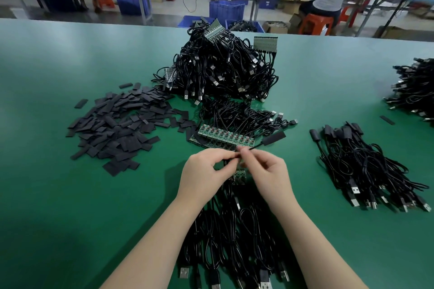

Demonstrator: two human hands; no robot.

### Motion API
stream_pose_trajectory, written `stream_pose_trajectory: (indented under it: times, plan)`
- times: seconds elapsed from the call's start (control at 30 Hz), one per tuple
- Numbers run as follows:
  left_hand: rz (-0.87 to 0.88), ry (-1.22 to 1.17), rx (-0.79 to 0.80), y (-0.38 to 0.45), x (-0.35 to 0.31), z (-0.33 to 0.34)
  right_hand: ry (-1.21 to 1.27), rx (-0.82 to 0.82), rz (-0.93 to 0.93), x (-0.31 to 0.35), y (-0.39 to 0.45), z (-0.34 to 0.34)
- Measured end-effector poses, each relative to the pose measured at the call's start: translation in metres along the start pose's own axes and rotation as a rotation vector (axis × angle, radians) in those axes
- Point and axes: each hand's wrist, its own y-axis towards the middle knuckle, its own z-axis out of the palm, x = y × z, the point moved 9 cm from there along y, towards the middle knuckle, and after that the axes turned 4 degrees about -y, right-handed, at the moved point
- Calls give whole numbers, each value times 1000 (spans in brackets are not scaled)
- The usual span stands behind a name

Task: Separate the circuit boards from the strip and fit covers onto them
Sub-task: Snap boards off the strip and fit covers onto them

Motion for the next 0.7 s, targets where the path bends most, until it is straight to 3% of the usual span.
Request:
stream_pose_trajectory:
  times: [0.1, 0.27, 0.33, 0.37, 0.43, 0.53, 0.63, 0.7]
  plan:
    - [37, -4, 7, 1, -7, -1, -81, -21, -93, 10, -2, 3]
    - [-9, -74, -8, 1, -3, -2, 365, -290, -92, 32, 6, -59]
    - [-34, -75, 1, 1, 2, -1, 375, -447, -109, 42, 9, -106]
    - [-41, -69, 12, 1, 4, 1, 232, -511, -117, 49, 10, -131]
    - [-45, -54, 49, 2, 7, 6, -286, -552, -70, 58, 16, -169]
    - [-54, -39, 88, 1, 9, 12, -1085, -527, 226, 35, 30, -211]
    - [-60, -47, 45, 1, 9, 7, -1423, -391, 508, -3, 31, -221]
    - [-70, -54, -13, 1, 10, 0, -1473, -362, 502, -18, 32, -222]
